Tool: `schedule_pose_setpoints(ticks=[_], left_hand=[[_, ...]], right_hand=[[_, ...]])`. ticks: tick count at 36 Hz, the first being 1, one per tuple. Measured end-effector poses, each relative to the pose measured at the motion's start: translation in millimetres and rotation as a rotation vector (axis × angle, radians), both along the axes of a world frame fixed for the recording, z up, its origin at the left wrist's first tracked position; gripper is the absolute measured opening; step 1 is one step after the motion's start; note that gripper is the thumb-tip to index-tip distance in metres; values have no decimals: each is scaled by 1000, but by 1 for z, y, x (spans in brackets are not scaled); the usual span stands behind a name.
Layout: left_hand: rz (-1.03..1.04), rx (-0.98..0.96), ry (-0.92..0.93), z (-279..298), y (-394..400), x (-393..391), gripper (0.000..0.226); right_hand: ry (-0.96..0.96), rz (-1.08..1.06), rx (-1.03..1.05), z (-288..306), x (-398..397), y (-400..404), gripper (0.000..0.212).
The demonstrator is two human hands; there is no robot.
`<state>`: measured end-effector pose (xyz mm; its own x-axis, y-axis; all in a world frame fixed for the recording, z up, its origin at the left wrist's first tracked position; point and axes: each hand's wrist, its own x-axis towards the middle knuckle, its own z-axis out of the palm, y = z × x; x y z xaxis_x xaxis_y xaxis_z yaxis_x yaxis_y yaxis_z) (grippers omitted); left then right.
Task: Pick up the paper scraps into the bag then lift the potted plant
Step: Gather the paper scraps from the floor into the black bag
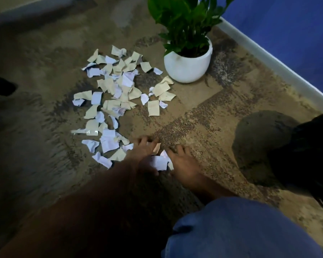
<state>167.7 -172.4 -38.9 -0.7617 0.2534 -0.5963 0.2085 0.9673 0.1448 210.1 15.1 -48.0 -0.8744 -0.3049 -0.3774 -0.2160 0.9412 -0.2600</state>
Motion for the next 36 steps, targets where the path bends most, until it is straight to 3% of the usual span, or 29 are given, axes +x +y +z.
schedule_pose_setpoints(ticks=[7, 14, 18, 23, 26, 36], left_hand=[[-85, 80, 211, -2, 9, 7, 73], [-86, 196, 200, 12, 20, 6, 41], [62, 322, 155, 11, 30, -1, 17], [141, 395, 159, 21, 41, -10, 11], [148, 413, 219, 35, 51, -20, 10], [124, 568, 339, 101, 114, -59, 12]], right_hand=[[49, 1, -79, -8, -4, 0, 70], [81, -113, -259, -13, -6, -11, 25], [53, -260, -420, -11, -10, -12, 10], [-4, -500, -569, 3, -17, -7, 17], [-31, -618, -622, 18, -27, 3, 8], [237, -692, -600, 85, -63, 60, 14]])
